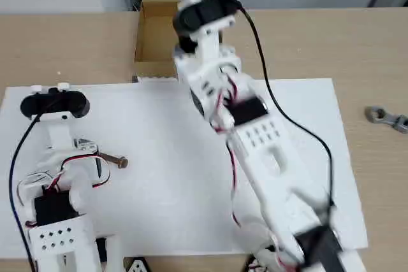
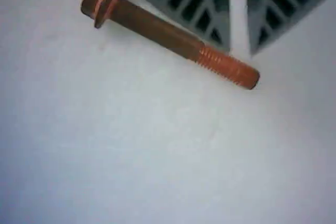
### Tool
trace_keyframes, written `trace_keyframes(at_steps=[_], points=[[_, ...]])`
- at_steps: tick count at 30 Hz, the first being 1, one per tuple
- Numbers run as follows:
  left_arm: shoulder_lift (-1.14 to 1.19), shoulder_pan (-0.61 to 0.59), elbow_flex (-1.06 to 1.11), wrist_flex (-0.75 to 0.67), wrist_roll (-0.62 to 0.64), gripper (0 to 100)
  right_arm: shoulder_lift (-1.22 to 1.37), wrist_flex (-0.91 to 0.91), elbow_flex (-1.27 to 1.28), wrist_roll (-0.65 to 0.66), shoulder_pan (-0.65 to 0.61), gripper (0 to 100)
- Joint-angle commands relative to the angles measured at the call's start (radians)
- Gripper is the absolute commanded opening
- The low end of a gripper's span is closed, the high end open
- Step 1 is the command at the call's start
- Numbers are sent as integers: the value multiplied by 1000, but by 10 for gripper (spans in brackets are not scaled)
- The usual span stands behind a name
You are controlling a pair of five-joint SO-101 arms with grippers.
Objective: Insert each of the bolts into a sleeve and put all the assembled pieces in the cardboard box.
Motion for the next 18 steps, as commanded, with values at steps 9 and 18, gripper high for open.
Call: trace_keyframes(at_steps=[9, 18], points=[[-15, -11, -12, -61, 6, 9, 647, -88, -664, 6, 97, 6], [-9, -5, 8, -61, 8, 8, 952, -19, -941, 0, 119, 174]])
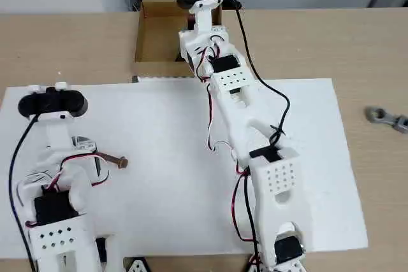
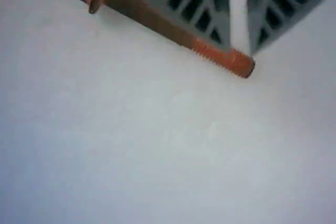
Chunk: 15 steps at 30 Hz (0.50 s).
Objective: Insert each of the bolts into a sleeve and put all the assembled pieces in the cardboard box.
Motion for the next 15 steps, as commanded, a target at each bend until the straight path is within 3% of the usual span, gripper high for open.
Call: trace_keyframes(at_steps=[1, 6, 11, 15], points=[[-11, 2, -7, -23, 8, 8, 24, 4, -130, 0, 10, 171], [-11, 2, -7, -23, 8, 8, 41, 25, -153, 2, 4, 195], [-8, 2, -15, -8, -5, 48, -31, 177, -153, -2, 8, 217], [-6, 2, -16, 49, -51, 145, -177, 305, -153, -2, 18, 61]])
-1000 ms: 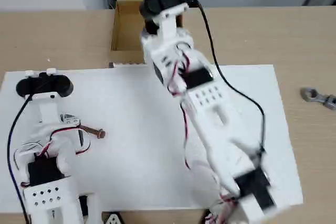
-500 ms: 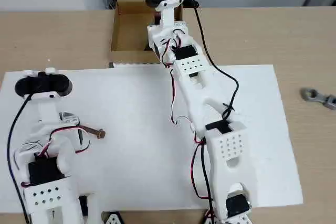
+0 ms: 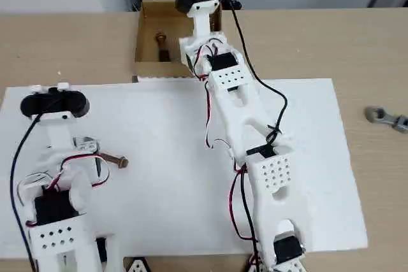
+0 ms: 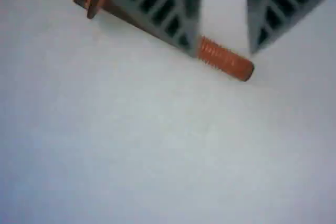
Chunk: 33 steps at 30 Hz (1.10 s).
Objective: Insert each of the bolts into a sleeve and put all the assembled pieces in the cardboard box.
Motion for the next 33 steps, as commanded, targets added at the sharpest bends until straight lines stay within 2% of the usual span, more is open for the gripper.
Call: trace_keyframes(at_steps=[1, 3, 7, 16, 20, 25, 27, 33], points=[[-5, 2, -16, 29, -51, 145, -237, 87, -54, 0, 24, 2], [-5, -3, -31, 31, -107, 145, -323, 153, -54, -2, 30, 26], [57, -3, -130, 48, -189, 148, -484, 380, -54, -2, 39, 3], [652, 2, -440, 123, -448, 148, -854, 949, -52, 48, 45, 2], [865, 3, -585, 175, -631, 148, -1038, 964, -25, 74, 94, 2], [1049, 17, -745, 341, -970, 148, -1216, 963, 149, 123, 193, 2], [1103, 18, -794, 390, -1069, 148, -1273, 961, 236, 121, 226, 2], [1172, 31, -866, 425, -1215, 148, -1449, 961, 499, 121, 283, 2]])
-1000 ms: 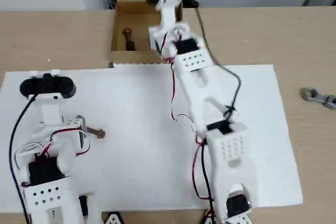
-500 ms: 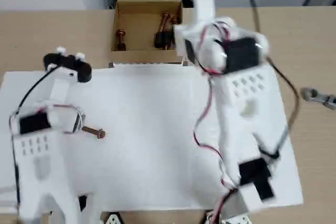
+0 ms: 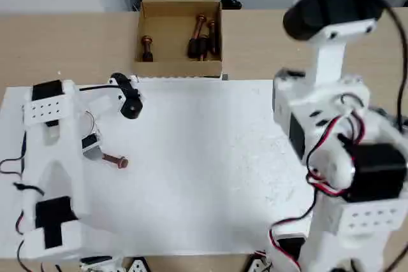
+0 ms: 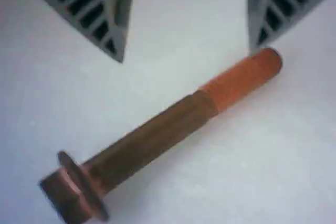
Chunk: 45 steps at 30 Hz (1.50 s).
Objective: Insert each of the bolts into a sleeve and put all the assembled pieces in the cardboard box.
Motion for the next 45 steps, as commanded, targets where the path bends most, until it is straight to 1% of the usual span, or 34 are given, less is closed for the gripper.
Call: trace_keyframes(at_steps=[1, 9, 12, 16, 19, 22, 26, 28, 30, 34, 41, 45], points=[[3, 23, -47, 21, -75, 147, -128, 2, 133, 12, 36, 2], [2, 98, -38, 17, -140, 145, -544, -2, 443, 17, 45, 2], [6, 110, -38, 15, -144, 145, -722, -8, 606, 14, 117, 2], [2, 114, -30, 18, -155, 145, -955, -16, 847, 18, 280, 3], [2, 114, -5, 20, -195, 145, -1112, -120, 979, 18, 364, 3], [0, 114, 15, 15, -207, 145, -1231, -209, 1076, 18, 389, 3], [-2, 114, 13, 15, -233, 144, -1219, -196, 1111, 8, 387, 3], [-2, 115, 10, 15, -241, 137, -1205, -193, 1112, -28, 387, 3], [-2, 115, 10, 15, -285, 130, -1201, -193, 1112, -51, 387, 3], [-2, 114, 10, 15, -305, 130, -1205, -189, 1112, -54, 387, 3], [2, 114, 18, 20, -351, 130, -1207, -105, 1128, -55, 386, 3], [-2, 114, 45, 49, -410, 130, -1207, -104, 1129, -55, 386, 3]])
